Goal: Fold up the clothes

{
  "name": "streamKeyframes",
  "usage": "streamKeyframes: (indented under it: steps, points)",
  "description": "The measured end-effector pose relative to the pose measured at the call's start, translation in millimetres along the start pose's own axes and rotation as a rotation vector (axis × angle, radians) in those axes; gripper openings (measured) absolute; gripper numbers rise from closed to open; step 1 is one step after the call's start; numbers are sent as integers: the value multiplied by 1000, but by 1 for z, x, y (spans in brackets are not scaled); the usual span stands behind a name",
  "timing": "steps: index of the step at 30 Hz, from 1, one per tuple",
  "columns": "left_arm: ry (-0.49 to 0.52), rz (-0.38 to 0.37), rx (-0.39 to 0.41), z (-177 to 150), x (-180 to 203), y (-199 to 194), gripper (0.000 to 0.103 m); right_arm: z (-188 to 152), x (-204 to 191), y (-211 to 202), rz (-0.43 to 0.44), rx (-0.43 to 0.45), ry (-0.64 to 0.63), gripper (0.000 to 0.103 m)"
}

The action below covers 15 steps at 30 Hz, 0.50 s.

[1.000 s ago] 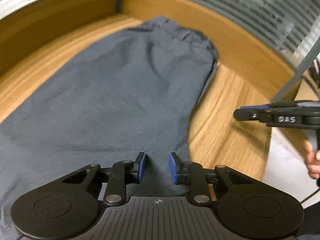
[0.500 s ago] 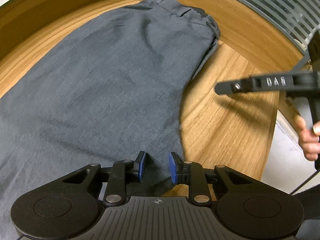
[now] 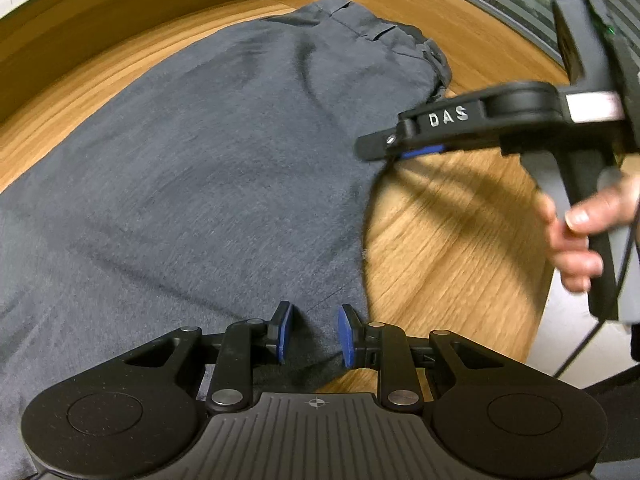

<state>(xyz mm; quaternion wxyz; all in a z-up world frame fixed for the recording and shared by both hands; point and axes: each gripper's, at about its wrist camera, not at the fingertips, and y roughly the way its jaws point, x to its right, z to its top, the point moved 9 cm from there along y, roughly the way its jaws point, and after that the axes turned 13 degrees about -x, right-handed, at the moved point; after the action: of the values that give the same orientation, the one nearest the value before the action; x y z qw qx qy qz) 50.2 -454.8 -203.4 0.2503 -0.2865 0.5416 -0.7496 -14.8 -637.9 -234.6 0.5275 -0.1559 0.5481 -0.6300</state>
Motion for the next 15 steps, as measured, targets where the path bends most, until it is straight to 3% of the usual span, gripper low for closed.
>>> streamKeyframes:
  steps: [1, 2, 8, 9, 11, 12, 15]
  points:
    - [-4, 1, 1, 0, 0, 0, 27, 4, 2, -1, -17, 6, 1, 17]
    - [-8, 0, 2, -1, 0, 0, 27, 7, 5, -3, -35, 12, 1, 15]
    - [-28, -25, 5, -4, -5, -2, 27, 25, 20, -14, -110, 37, -17, 16]
    - [-40, -28, 7, -5, -6, -2, 27, 25, 20, -16, -132, 33, -49, 17]
    - [-51, -23, 2, -7, -6, -4, 27, 26, 20, -20, -179, 22, -120, 38]
    - [-58, -23, 2, -10, -6, -6, 27, 26, 19, -23, -203, 17, -155, 43]
    - [-92, -31, 13, -19, -11, -11, 27, 23, 13, -41, -262, 18, -283, 51]
